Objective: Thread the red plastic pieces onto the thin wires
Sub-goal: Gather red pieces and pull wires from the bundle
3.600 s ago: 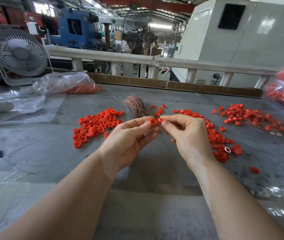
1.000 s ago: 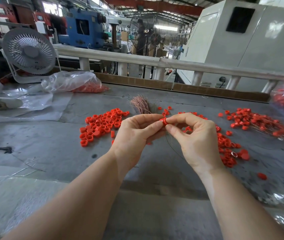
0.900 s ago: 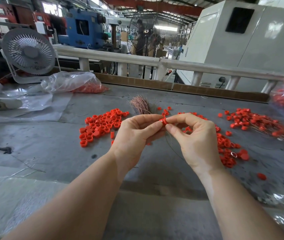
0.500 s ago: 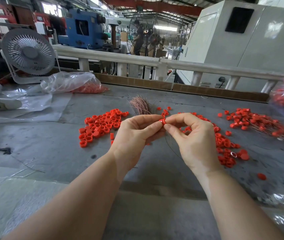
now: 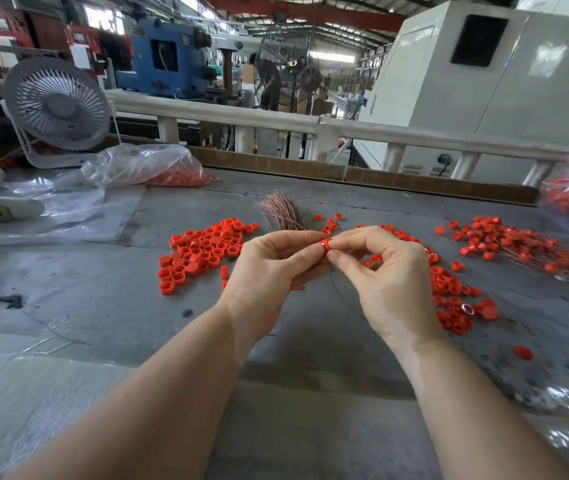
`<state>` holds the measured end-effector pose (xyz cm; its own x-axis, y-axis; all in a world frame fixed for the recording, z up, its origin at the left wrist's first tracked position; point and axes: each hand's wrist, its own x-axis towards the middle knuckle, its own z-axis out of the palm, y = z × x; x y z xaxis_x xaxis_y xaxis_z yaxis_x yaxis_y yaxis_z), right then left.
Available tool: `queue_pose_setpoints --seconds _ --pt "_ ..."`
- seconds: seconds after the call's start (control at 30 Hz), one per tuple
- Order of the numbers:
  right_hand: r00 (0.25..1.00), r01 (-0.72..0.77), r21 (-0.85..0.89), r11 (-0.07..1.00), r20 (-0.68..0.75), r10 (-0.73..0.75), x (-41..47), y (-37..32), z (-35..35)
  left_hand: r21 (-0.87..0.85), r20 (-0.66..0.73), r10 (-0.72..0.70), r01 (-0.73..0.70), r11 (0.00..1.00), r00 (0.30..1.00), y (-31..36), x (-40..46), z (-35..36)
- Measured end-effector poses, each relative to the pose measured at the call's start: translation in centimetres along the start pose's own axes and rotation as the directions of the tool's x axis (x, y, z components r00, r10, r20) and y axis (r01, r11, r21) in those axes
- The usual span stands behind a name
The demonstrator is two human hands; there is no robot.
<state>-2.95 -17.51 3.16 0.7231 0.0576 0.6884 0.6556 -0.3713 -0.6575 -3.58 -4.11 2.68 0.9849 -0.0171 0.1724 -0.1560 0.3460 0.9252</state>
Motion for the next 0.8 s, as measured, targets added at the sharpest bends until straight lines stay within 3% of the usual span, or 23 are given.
queue_pose_setpoints --seconds 0.27,0.8 --pt "1.000 -0.025 -0.013 1.000 -0.018 0.025 -0.05 0.01 0.05 -0.109 0.031 -0.005 0.009 0.994 1.000 -0.17 0.15 0.01" --pt "0.999 0.001 -0.060 0.998 -0.034 -0.003 -0.13 0.08 0.08 -0.123 0.044 -0.040 0.045 0.991 0.998 0.17 0.00 0.26"
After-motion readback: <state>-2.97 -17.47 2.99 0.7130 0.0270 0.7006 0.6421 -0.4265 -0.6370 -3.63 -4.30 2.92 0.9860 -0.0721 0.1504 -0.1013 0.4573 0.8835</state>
